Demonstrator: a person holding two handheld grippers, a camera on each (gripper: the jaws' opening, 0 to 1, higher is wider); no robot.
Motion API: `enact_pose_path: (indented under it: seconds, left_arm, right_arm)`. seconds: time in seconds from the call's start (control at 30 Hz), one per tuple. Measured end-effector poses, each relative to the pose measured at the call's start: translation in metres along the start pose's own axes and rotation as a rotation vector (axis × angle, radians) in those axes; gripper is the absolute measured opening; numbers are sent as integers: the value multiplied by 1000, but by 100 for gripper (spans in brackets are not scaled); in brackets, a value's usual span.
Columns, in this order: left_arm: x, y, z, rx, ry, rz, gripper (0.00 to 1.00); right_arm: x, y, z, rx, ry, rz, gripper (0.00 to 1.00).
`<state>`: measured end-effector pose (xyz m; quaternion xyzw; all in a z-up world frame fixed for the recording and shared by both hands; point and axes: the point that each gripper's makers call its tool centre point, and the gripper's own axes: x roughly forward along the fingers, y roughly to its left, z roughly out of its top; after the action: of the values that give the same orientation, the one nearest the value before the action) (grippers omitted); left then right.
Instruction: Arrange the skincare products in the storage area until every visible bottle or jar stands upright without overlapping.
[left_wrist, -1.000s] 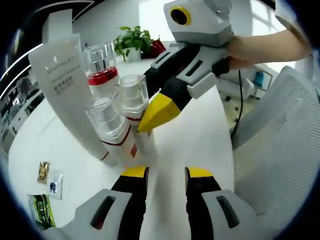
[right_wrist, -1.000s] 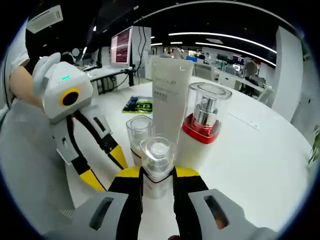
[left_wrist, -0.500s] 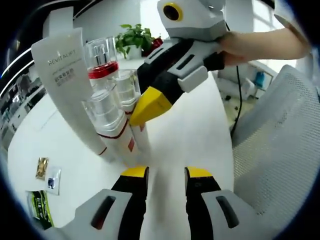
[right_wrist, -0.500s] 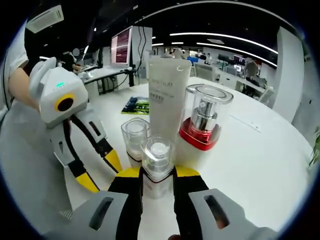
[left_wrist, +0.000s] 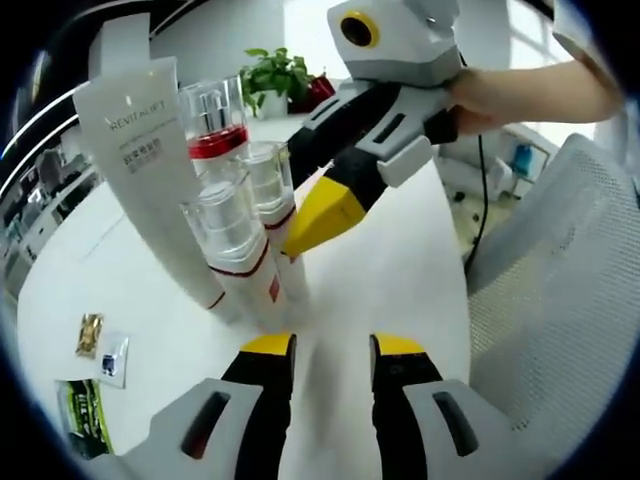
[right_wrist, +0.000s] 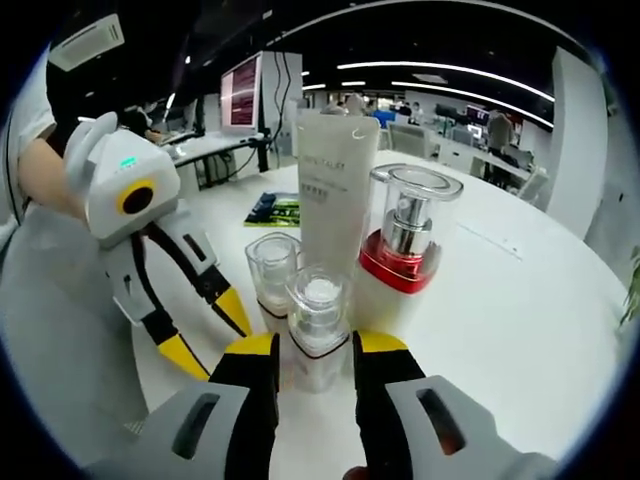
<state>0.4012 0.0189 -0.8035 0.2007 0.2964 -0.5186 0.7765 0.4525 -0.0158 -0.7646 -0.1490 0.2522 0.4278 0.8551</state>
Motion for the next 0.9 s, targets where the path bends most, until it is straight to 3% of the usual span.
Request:
enact_pose_path:
  seconds: [0.43,0.77,0.9]
  left_arm:
    - [-15,4,1,-63,-15,26,42]
    - [-40,8,-1,-147,-30,91,46]
    - [-49,9,-3,-189,-35,110,51]
  right_arm:
    - [-15,4,1,5,4,-20,45]
    - [-25,22,1,-6,14,-7,57]
    - [-31,28,3,7,10,-10,60]
